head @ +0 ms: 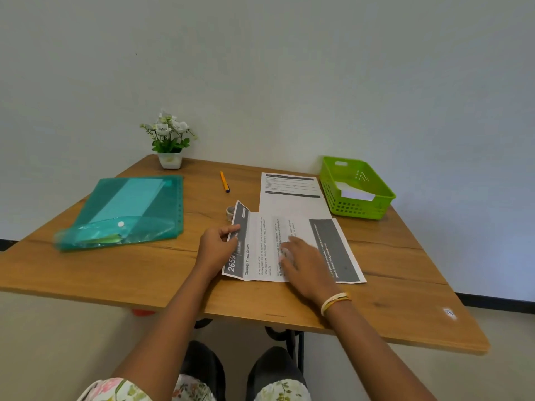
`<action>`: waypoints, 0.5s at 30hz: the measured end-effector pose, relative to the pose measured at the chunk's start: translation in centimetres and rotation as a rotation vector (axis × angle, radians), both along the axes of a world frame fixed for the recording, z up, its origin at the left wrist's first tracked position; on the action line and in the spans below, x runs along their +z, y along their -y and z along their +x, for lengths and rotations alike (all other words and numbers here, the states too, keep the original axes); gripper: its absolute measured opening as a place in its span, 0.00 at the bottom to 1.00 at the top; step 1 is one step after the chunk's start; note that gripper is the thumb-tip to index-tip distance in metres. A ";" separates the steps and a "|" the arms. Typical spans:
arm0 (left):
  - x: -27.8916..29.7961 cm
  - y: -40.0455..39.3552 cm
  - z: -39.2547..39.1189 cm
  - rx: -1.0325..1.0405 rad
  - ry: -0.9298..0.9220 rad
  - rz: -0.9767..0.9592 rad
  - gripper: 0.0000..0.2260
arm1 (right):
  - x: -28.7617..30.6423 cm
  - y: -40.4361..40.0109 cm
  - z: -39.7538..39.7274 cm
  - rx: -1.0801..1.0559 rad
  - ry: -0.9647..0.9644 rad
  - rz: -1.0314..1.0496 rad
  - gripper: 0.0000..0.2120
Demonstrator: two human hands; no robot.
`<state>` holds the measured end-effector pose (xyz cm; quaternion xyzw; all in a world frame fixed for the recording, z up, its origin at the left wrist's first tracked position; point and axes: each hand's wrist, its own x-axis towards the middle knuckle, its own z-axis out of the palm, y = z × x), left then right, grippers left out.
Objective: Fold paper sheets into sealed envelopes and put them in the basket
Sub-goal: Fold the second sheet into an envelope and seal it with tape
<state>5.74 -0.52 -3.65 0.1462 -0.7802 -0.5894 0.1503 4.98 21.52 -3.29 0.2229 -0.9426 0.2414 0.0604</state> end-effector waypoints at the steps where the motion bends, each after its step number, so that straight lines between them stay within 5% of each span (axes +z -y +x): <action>1: 0.0 0.0 0.0 0.005 -0.009 -0.012 0.16 | -0.3 0.8 0.2 0.041 -0.002 0.035 0.20; 15: -0.1 -0.3 -0.3 -0.004 -0.023 -0.051 0.20 | -1.1 -4.7 -2.5 -0.079 0.007 0.158 0.25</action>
